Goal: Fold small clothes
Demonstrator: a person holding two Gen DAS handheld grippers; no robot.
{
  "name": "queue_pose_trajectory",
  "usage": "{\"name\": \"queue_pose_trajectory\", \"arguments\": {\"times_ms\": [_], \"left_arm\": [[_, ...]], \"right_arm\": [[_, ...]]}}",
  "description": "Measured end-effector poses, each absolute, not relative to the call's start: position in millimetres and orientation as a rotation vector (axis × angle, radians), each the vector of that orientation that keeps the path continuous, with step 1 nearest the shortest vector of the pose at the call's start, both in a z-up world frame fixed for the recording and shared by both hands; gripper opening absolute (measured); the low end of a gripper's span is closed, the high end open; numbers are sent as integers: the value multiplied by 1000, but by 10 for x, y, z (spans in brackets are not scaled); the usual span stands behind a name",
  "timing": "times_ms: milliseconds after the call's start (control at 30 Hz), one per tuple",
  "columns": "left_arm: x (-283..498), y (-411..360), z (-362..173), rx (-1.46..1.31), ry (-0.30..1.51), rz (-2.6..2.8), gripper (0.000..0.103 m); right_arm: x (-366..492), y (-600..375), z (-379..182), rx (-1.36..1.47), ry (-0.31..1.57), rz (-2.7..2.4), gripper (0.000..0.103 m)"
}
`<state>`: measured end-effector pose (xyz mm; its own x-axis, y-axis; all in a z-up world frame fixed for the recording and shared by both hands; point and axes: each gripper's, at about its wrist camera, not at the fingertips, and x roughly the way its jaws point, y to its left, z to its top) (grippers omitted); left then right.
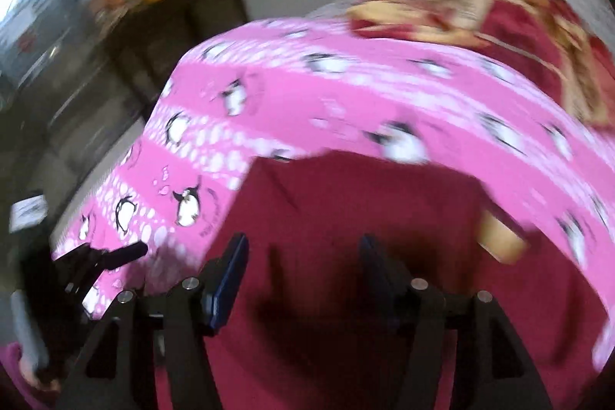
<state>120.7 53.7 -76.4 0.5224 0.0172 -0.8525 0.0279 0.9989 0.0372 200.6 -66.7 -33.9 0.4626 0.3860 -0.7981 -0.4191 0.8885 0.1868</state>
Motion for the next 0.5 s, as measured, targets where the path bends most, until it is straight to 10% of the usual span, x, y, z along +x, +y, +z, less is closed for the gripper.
{"name": "queue_pose_trajectory", "arguments": {"times_ms": [100, 200, 500], "left_arm": [[1225, 576, -774, 30, 1025, -13, 77], [1247, 615, -781, 1, 1029, -20, 77], [1277, 618, -796, -3, 1028, -14, 77]], "right_arm": [[2242, -390, -553, -89, 1023, 505, 63], [2368, -242, -674, -136, 1073, 495, 5], [2421, -133, -753, -84, 1049, 477, 6]]}}
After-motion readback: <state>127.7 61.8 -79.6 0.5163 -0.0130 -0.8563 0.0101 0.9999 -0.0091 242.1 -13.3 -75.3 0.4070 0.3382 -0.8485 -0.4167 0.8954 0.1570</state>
